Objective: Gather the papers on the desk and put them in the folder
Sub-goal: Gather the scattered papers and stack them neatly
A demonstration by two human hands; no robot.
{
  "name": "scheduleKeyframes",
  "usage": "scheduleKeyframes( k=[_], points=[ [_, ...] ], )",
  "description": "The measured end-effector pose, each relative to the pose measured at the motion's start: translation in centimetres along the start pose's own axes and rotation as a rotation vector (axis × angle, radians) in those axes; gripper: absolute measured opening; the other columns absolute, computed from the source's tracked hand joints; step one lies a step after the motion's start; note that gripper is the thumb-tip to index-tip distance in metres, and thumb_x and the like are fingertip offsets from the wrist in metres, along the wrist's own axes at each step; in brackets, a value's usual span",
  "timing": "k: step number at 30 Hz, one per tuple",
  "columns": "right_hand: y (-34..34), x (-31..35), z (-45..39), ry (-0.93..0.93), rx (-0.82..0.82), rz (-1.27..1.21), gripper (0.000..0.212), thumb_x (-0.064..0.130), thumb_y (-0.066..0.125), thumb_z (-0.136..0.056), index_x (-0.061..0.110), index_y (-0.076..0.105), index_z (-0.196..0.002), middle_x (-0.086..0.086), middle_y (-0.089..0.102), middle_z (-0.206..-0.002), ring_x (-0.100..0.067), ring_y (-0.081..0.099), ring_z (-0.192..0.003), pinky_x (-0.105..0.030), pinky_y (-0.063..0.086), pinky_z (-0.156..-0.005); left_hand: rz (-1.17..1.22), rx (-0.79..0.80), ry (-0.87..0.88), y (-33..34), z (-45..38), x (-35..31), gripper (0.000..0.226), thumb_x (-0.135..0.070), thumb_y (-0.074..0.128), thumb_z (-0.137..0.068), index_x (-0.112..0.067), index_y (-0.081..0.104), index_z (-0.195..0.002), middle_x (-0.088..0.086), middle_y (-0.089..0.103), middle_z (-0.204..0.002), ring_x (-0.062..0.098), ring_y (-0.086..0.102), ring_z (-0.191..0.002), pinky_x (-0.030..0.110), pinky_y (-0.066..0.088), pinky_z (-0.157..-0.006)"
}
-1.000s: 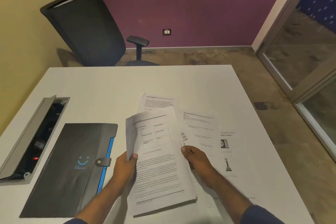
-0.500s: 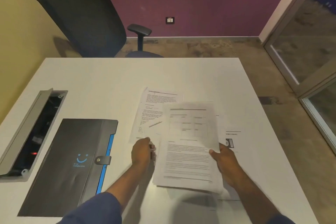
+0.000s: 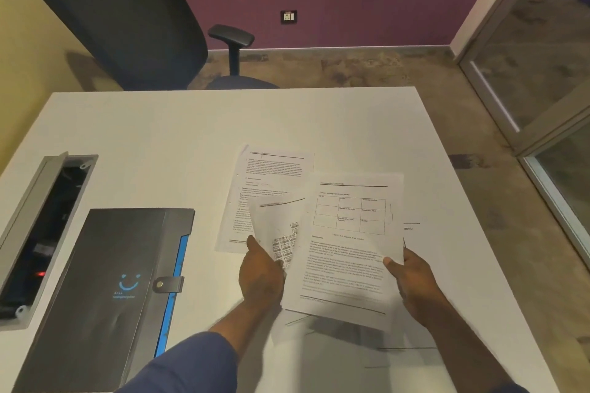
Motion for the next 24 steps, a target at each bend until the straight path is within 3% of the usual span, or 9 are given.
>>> scheduleKeyframes(
  k=[3, 5, 9, 11, 15, 18, 20, 22, 24],
  points=[
    [0.2, 0.1, 0.2, -0.004, 0.012, -0.019, 0.030, 0.005, 0.052, -0.097, 0.025, 0.066, -0.113, 0.003, 0.074, -0.114, -0.022, 0.070, -0.105, -0.041, 0.052, -0.096, 0.065, -0.059, 0.086, -1.5, -1.3, -0.7, 0.022, -0.022, 0.069, -0.083, -0.014, 0.063, -0.102, 0.007, 0.073, -0.097, 0.028, 0.065, -0.082, 0.031, 0.047, -0.068],
    [0.2, 0.2, 0.4, -0.014, 0.009, -0.028, 0.031, 0.004, 0.052, -0.097, 0.021, 0.065, -0.119, 0.001, 0.074, -0.115, -0.022, 0.070, -0.105, -0.040, 0.052, -0.094, 0.082, -0.085, 0.116, -3.0, -2.9, -1.1, 0.011, -0.023, 0.070, -0.085, -0.015, 0.064, -0.090, 0.006, 0.074, -0.091, 0.022, 0.058, -0.072, 0.026, 0.040, -0.060],
    [0.5, 0.4, 1.0, -0.039, 0.006, 0.006, 0.029, 0.009, 0.054, -0.097, 0.026, 0.066, -0.116, 0.006, 0.075, -0.111, -0.019, 0.072, -0.099, -0.037, 0.055, -0.088, -0.051, -0.137, 0.160, -5.8, -7.6, -2.1, 0.020, -0.029, 0.070, -0.084, -0.010, 0.067, -0.076, 0.008, 0.071, -0.077, 0.022, 0.054, -0.067, 0.028, 0.041, -0.059],
    [0.7, 0.5, 1.1, -0.037, 0.005, 0.018, 0.028, 0.010, 0.054, -0.097, 0.031, 0.067, -0.110, 0.010, 0.076, -0.107, -0.015, 0.074, -0.093, -0.032, 0.057, -0.079, -0.159, -0.165, 0.121, -6.8, -9.9, -2.0, 0.024, -0.034, 0.074, -0.079, -0.010, 0.075, -0.085, 0.008, 0.069, -0.084, 0.026, 0.054, -0.082, 0.034, 0.049, -0.067],
    [0.8, 0.4, 1.1, -0.030, -0.004, 0.039, 0.029, 0.010, 0.054, -0.095, 0.028, 0.068, -0.113, 0.011, 0.077, -0.105, -0.012, 0.074, -0.091, -0.028, 0.055, -0.075, -0.330, -0.050, 0.040, -5.3, -11.7, -0.7, 0.040, -0.039, 0.076, -0.079, -0.014, 0.069, -0.110, 0.007, 0.048, -0.128, 0.033, 0.045, -0.116, 0.047, 0.050, -0.090],
    [0.7, 0.4, 1.0, -0.026, -0.010, 0.033, 0.027, 0.010, 0.055, -0.095, 0.027, 0.067, -0.113, 0.011, 0.077, -0.103, -0.012, 0.074, -0.089, -0.023, 0.056, -0.070, -0.171, -0.002, 0.047, -4.3, -11.6, -0.1, 0.032, -0.025, 0.074, -0.084, -0.011, 0.065, -0.111, 0.011, 0.045, -0.130, 0.034, 0.058, -0.104, 0.046, 0.052, -0.091],
    [0.8, 0.3, 1.0, -0.015, -0.009, 0.002, 0.026, 0.008, 0.054, -0.096, 0.025, 0.068, -0.109, 0.009, 0.078, -0.101, -0.013, 0.075, -0.087, -0.020, 0.057, -0.063, -0.081, -0.003, 0.058, -4.4, -11.1, 0.1, 0.026, -0.018, 0.072, -0.084, -0.013, 0.062, -0.107, 0.012, 0.060, -0.117, 0.031, 0.063, -0.087, 0.042, 0.055, -0.081],
    [1.0, 0.5, 1.1, -0.014, -0.001, -0.015, 0.028, 0.005, 0.054, -0.096, 0.027, 0.069, -0.104, 0.009, 0.078, -0.101, -0.013, 0.075, -0.088, -0.017, 0.057, -0.062, 0.027, -0.023, 0.099, -4.9, -10.4, 0.3, 0.039, -0.015, 0.069, -0.084, -0.019, 0.052, -0.118, 0.011, 0.070, -0.105, 0.028, 0.061, -0.077, 0.035, 0.050, -0.069],
    [1.3, 0.7, 1.2, -0.016, 0.003, -0.018, 0.030, 0.003, 0.053, -0.096, 0.028, 0.069, -0.103, 0.012, 0.077, -0.100, -0.008, 0.074, -0.088, -0.014, 0.056, -0.061, 0.134, -0.031, 0.138, -5.6, -9.3, 0.9, 0.065, -0.013, 0.070, -0.084, -0.024, 0.035, -0.138, 0.014, 0.070, -0.112, 0.032, 0.064, -0.082, 0.036, 0.049, -0.068]
  ],
)
Point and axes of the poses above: each hand's wrist, its own z-axis away from the middle knuckle, its own y-axis out of the palm, x = y × z, the point moved 9 cm from there along -z, towards the middle knuckle
